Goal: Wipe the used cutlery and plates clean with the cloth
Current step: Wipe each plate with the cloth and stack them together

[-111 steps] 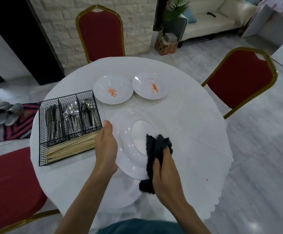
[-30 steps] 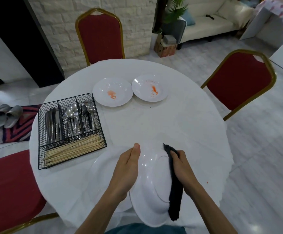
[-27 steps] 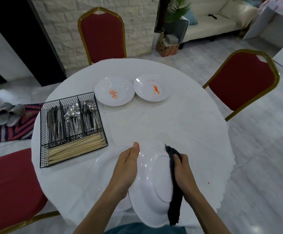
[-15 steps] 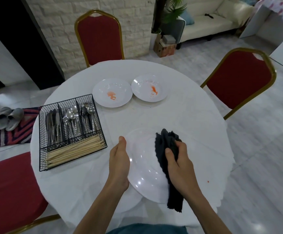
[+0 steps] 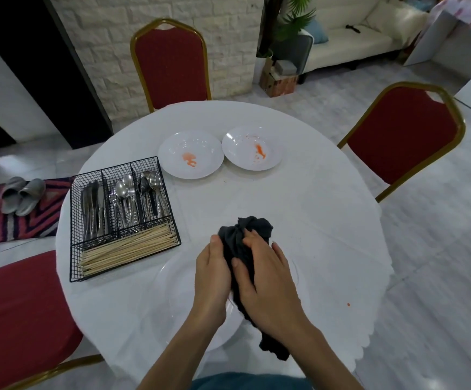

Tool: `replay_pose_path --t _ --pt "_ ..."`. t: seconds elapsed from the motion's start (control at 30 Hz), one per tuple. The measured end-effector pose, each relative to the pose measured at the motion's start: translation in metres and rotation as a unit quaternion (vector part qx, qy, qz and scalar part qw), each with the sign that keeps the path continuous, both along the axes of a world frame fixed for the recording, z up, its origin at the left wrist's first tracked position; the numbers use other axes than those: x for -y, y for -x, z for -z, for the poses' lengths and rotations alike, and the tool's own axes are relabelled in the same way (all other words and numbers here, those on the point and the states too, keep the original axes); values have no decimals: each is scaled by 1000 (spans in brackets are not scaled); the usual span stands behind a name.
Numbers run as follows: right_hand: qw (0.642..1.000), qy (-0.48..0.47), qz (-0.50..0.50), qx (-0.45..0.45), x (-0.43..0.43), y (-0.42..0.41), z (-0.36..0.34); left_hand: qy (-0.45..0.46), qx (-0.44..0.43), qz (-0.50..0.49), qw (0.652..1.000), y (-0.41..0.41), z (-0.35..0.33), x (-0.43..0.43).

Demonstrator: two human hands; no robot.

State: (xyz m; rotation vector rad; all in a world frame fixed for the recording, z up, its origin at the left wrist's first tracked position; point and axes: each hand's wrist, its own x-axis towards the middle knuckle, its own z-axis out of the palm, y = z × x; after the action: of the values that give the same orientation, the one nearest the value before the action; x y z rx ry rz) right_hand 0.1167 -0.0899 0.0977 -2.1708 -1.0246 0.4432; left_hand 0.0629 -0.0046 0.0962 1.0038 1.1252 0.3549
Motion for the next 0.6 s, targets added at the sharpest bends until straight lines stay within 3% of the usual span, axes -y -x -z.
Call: replay_pose_path --t 0.2,0.3,0.6 --pt "993 36 67 -92 1 -34 10 -20 -15 90 996 5 3 22" --pt "981 61 100 -152 8 -47 12 18 -28 98 995 8 9 21" --pt "963 55 154 -215 22 -45 21 62 -61 83 993 15 5 7"
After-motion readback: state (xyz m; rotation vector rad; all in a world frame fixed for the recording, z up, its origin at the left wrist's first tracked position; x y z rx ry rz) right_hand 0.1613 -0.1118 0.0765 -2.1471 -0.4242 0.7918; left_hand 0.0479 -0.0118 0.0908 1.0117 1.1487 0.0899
